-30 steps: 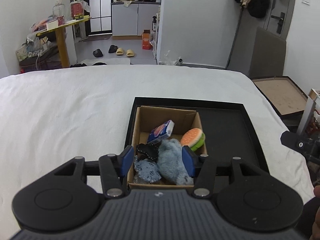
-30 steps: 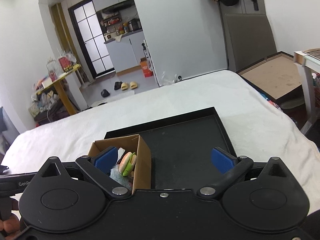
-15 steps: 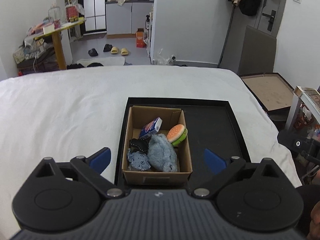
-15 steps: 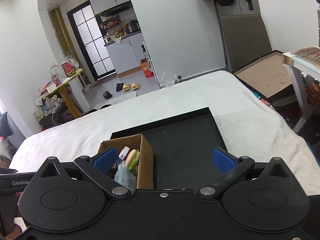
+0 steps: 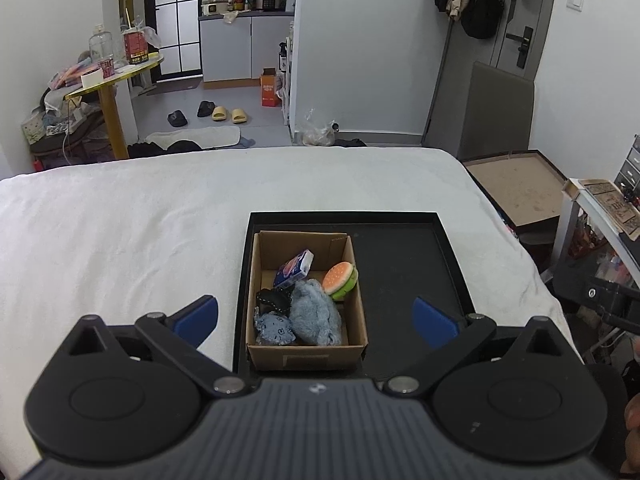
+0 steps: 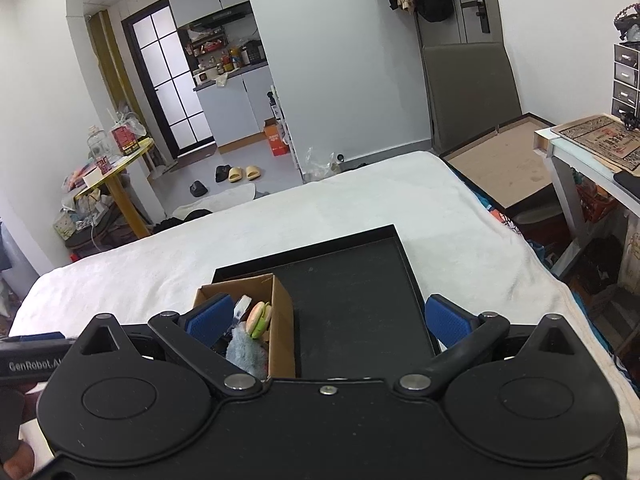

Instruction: Organize soft objects

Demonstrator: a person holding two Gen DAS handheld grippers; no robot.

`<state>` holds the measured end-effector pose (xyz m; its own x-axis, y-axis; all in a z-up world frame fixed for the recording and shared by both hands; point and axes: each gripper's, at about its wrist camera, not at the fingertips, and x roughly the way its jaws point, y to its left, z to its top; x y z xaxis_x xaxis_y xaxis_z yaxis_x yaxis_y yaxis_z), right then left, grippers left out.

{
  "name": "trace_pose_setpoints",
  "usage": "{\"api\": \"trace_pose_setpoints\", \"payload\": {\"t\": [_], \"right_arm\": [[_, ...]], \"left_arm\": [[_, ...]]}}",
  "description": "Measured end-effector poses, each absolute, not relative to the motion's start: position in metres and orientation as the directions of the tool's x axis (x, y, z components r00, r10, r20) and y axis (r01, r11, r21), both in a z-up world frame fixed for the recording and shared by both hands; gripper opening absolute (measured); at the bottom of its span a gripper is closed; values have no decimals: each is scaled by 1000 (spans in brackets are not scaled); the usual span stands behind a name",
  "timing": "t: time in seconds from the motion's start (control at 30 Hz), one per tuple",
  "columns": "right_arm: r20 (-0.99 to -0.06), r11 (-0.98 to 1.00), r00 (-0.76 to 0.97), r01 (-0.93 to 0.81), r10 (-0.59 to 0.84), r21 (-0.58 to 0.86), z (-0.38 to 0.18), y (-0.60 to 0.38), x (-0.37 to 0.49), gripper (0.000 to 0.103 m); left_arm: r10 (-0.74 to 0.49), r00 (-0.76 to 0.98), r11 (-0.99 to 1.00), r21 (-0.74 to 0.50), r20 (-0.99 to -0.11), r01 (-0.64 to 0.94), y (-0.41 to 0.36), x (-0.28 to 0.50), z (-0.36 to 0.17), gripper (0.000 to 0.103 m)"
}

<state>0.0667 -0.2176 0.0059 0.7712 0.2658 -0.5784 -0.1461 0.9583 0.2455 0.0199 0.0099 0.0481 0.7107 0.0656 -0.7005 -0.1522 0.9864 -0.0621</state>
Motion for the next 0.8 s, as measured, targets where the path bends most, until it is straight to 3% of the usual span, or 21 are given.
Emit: {"api": "trace_pose_setpoints", "payload": {"t": [0.8], "right_arm": [[-595,969,772,-114,224,217,16,-232,30,103]], "left_arm": [[31,725,985,-102,-688,-139,14,-22,62,103]]}}
